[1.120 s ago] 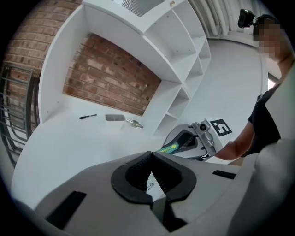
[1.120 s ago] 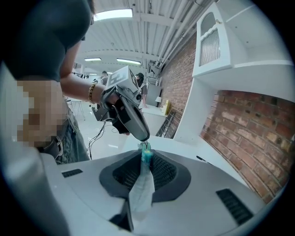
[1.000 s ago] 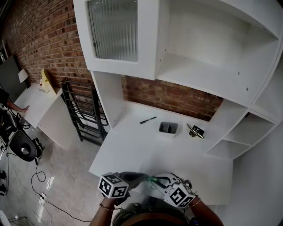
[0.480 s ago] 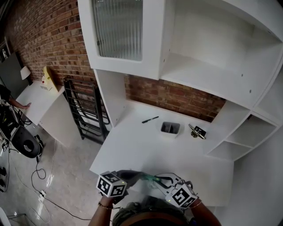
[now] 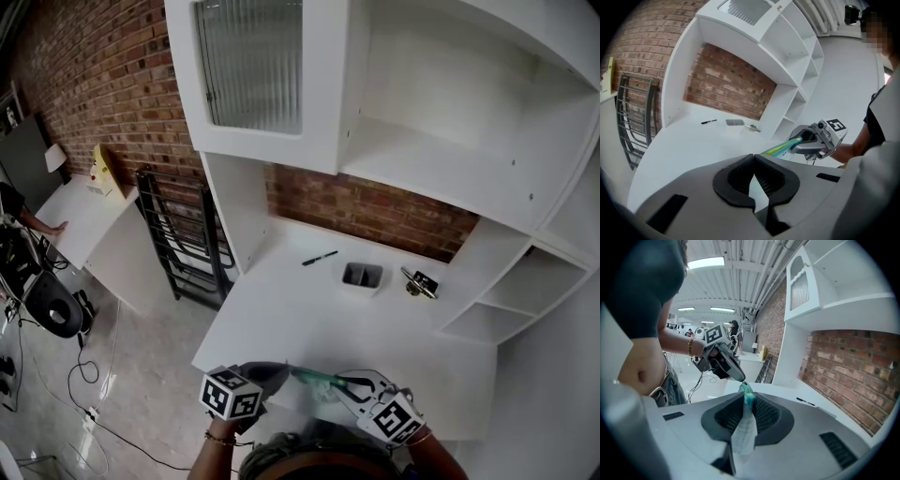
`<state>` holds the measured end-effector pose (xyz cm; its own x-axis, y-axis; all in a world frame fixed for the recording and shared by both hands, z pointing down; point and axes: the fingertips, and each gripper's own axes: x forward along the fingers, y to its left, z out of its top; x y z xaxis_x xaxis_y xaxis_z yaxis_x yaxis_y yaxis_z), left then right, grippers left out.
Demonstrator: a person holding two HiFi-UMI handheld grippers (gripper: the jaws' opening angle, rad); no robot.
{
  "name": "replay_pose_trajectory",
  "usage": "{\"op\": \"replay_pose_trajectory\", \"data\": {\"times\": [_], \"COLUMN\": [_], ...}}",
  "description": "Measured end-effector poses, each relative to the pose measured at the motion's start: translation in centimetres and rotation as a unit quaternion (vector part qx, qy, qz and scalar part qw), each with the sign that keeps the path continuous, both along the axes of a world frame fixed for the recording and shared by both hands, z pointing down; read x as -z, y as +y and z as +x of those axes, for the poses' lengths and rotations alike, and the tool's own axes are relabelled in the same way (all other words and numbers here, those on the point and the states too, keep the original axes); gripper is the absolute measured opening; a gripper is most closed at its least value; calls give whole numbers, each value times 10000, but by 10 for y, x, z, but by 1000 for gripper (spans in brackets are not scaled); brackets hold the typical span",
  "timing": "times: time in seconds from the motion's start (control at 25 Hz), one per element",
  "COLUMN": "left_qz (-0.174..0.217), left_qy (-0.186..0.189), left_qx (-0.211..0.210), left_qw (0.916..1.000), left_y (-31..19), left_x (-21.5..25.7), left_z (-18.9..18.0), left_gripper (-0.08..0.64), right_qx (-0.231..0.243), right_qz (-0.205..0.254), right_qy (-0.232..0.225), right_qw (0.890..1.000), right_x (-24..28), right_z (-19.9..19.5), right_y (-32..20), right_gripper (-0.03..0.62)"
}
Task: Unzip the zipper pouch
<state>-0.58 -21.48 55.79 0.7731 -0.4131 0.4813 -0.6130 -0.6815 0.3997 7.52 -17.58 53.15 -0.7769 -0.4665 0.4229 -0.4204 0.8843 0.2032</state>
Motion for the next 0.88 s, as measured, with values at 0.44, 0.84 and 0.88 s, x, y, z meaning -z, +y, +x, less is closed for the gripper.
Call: {"op": "replay_pose_trajectory", "data": {"times": [0.44,0.84,0.88], "left_qz": [33,40,31], "left_qy": [-124,-112,-81], "left_qx": [67,300,306], "left_qw": [9999,9995,9995], "left_y": [-3,-9,-9], "left_x": [1,0,1], "left_z": [-13,-29,-29], "left_gripper": [5,5,5], "right_qx": [-94,-178,-186], "right_qz": [-28,62,59], "right_qy": [109,159,159], "right_qw": [9999,9997,9997], "right_x": [4,4,3], "right_z": [5,11,11], "right_y": [0,-3,-3], "right_gripper": [51,51,51]}}
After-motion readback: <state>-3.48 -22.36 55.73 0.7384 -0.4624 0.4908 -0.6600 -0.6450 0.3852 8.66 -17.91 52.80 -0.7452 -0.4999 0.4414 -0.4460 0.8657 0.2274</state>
